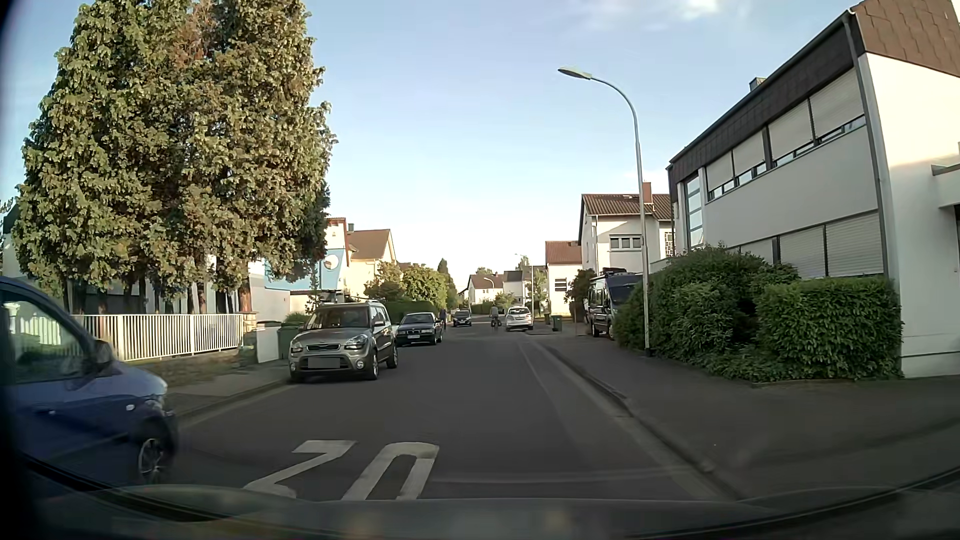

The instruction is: Follow the waypoints while adhering to traffic rules and regulations

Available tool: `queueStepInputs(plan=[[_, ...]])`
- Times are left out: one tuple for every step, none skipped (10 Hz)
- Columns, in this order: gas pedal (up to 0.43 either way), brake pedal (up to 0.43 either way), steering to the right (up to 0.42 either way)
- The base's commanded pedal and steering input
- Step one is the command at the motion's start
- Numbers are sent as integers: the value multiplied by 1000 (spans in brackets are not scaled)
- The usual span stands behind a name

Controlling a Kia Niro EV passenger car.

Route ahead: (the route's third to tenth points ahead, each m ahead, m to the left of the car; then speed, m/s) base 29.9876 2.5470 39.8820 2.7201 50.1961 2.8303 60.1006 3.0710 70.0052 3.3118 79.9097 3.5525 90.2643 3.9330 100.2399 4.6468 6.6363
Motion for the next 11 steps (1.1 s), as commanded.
queueStepInputs(plan=[[118, 30, -12], [118, 30, -12], [118, 30, -12], [59, 30, -12], [47, 30, -12], [20, 30, -12], [0, 30, -11], [0, 30, -8], [0, 30, -6], [0, 30, -5], [0, 30, -3]])
